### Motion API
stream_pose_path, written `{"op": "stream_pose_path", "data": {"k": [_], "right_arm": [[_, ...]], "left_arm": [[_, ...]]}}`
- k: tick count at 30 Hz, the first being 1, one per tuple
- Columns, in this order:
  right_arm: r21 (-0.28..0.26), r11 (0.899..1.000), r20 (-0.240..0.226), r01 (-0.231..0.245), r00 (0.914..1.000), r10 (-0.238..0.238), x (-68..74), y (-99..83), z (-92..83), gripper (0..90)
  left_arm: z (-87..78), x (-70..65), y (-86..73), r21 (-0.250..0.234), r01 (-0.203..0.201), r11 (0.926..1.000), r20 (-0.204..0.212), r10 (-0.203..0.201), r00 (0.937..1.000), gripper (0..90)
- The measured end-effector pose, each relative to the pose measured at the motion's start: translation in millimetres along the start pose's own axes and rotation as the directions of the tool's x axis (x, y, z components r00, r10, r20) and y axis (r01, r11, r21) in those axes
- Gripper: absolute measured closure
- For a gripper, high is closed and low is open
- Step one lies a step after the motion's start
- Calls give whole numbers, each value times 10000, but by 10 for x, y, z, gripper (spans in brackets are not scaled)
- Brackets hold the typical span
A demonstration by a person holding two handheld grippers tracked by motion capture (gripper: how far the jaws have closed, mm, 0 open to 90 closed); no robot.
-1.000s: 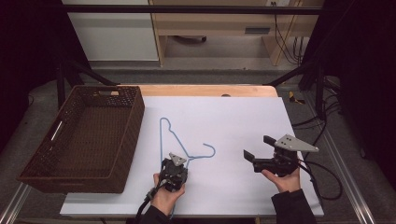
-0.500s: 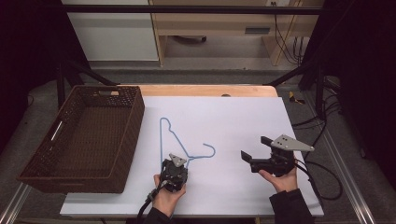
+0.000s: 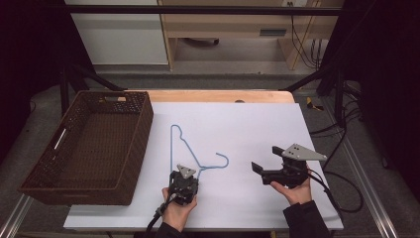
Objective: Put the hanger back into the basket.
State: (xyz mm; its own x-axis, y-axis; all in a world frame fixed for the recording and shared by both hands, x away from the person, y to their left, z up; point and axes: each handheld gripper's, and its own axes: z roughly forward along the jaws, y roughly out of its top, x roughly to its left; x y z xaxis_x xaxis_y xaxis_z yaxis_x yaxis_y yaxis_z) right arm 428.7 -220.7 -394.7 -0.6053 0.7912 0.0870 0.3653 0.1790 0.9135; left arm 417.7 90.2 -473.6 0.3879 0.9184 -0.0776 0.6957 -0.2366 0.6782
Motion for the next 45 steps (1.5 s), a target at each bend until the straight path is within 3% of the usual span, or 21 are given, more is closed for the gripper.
{"op": "stream_pose_path", "data": {"k": [16,27,37,45], "right_arm": [[553,9981,-523,263,9984,-234,115,-65,194,79],[1053,9938,-1134,360,9933,-240,261,-138,414,89],[1424,9887,-1420,471,9895,-267,341,-185,567,95],[1597,9860,-1907,481,9815,-170,480,-185,787,111]], "left_arm": [[-221,116,-43,-703,190,9973,517,-154,9985,870],[-325,182,-41,-1012,246,9946,597,-186,9980,871],[-428,232,-49,-1297,267,9912,678,-180,9975,871],[-470,274,-45,-1441,312,9891,684,-215,9974,871]]}}
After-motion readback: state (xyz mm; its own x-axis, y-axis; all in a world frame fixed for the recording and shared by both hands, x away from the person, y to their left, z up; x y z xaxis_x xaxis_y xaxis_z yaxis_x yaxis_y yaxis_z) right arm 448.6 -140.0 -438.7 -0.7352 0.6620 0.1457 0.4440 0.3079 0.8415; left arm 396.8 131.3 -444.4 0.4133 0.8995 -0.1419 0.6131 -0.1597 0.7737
